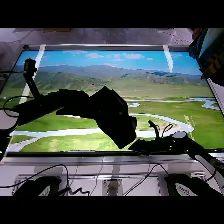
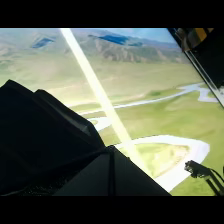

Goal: Fold the clothes and pants, and hang the long-sleeved shirts on hangers.

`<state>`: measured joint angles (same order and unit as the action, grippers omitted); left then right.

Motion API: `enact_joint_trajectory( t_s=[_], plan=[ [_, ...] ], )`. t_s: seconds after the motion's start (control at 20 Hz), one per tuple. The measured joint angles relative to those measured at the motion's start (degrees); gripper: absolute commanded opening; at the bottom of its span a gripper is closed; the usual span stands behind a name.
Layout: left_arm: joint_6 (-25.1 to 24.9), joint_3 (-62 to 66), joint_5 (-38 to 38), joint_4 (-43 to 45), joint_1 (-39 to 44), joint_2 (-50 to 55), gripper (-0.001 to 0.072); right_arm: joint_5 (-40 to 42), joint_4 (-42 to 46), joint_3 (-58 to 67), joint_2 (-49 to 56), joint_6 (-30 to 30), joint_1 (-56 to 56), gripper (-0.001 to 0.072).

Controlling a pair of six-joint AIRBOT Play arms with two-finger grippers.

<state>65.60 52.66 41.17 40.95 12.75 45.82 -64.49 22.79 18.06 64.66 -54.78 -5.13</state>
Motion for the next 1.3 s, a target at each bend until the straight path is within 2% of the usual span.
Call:
enact_joint_trajectory(
  t_s=[0.15, 0.45, 0.55, 0.85, 0.9, 1.1, 1.3],
  plan=[
    [0.24, 0.00, 0.00, 0.26, 0.00, 1.09, 0.0006, 9.09, -1.77, -0.24, 0.00, -5.44, -5.25, 0.0617],
    [1.60, 0.00, -2.75, -2.80, 0.00, 1.73, 0.0006, 16.13, -1.42, 4.26, 1.57, -12.87, -8.37, 0.0609],
    [1.90, 0.00, -3.85, -3.78, 0.00, 1.79, 0.0006, 15.98, 0.55, 6.99, 4.39, -15.13, -8.61, 0.0544],
    [2.10, 0.00, -5.05, -4.83, -0.02, 1.84, 0.0006, 11.21, 2.45, 17.38, 14.71, -17.33, -10.78, 0.0540],
    [2.12, 0.00, -5.14, -4.87, -0.02, 1.84, 0.0006, 10.91, 2.38, 19.12, 15.87, -17.44, -11.61, 0.0516],
    [2.12, 0.00, -5.49, -5.01, 0.00, 1.84, 0.0006, 12.09, 2.19, 24.48, 18.60, -17.11, -14.67, 0.0006],
    [2.14, 0.00, -6.73, -4.07, 0.00, 1.86, 0.0005, 13.22, 3.74, 28.37, 19.15, -14.64, -15.23, 0.0009]
  ],
)
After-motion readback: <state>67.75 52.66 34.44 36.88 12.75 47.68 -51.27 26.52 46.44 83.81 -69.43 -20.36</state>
